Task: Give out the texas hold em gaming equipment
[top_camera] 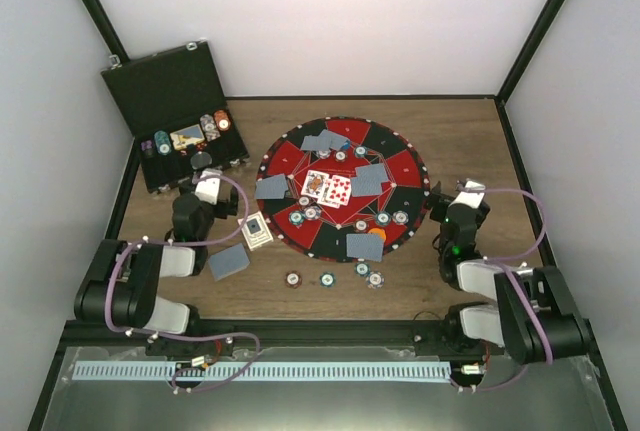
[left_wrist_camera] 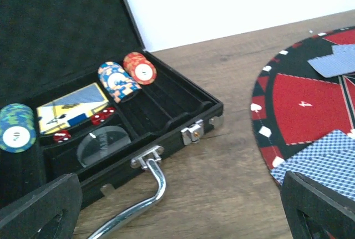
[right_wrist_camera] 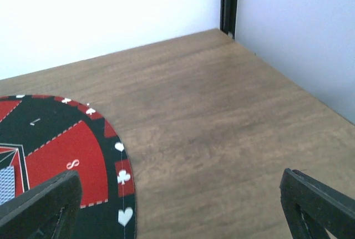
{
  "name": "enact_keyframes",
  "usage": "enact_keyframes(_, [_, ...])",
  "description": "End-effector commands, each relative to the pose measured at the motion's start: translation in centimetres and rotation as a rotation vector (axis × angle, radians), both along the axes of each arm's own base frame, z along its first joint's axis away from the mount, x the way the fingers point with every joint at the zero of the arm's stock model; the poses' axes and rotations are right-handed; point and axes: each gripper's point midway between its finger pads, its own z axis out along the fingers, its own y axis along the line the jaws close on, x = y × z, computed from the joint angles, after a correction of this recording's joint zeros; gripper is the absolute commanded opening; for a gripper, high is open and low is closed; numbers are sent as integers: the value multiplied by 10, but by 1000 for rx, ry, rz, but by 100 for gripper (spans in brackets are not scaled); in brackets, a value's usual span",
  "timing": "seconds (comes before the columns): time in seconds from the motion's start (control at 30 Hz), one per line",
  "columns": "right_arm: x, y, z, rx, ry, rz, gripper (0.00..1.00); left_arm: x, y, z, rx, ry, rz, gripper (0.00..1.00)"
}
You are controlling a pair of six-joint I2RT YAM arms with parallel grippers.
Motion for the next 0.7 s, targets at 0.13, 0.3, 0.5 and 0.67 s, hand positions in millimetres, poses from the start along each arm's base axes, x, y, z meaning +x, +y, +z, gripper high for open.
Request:
enact_keyframes(0.13, [30,12,49,-92,-238,77,100,3,27,39,-36,-190,156,100])
enact_keyframes(0.3, [41,25,39,-121,-214,166,100,-1,44,34,-67,-258,215,100])
enact_keyframes(0.5, [49,29,27,-97,-198,253,100,18,56,15,-120,-114,242,100])
enact_keyframes(0.67, [47,28,28,-93,-194,254,100,17,56,21,-125,-149,238,100])
